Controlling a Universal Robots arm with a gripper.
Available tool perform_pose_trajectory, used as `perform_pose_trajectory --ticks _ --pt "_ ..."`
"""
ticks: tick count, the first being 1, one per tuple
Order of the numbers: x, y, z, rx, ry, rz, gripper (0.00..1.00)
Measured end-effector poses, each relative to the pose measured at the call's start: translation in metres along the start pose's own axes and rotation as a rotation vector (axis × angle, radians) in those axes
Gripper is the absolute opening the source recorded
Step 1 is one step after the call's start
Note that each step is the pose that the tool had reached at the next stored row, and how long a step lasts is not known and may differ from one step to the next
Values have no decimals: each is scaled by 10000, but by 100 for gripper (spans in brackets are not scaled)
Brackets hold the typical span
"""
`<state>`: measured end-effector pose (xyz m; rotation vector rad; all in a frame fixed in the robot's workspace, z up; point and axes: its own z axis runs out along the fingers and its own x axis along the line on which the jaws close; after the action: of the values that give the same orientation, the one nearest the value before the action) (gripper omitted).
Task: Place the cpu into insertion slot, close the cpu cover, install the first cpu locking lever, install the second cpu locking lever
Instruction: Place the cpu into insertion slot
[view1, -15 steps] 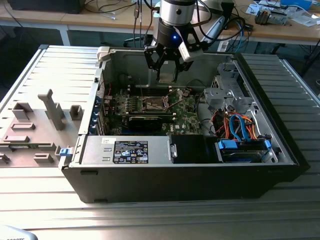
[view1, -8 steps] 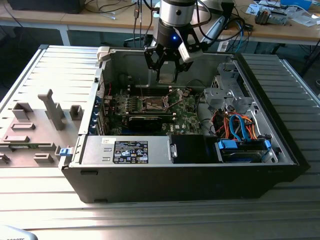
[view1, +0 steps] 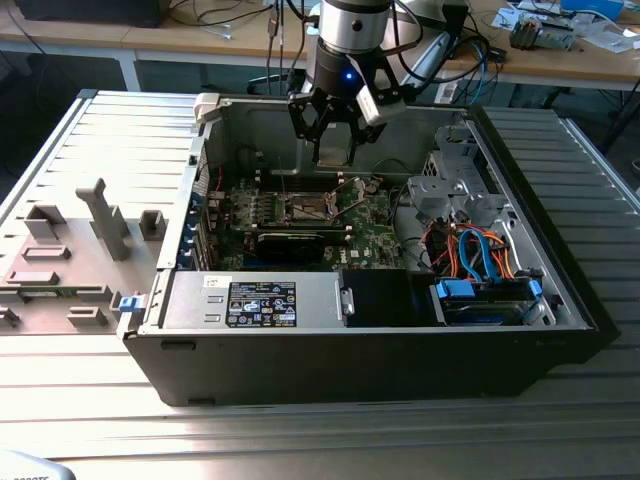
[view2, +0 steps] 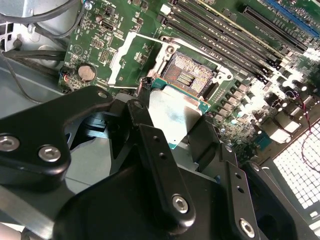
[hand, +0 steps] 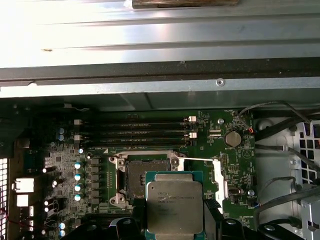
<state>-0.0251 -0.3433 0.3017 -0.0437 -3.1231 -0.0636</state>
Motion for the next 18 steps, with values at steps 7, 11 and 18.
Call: perform_pose_trajectory --ticks 7,11,18 --pt "0 0 0 -3 -6 137 54" --pt "0 0 0 -4 -9 215 54" --pt "0 0 0 -7 -13 319 54"
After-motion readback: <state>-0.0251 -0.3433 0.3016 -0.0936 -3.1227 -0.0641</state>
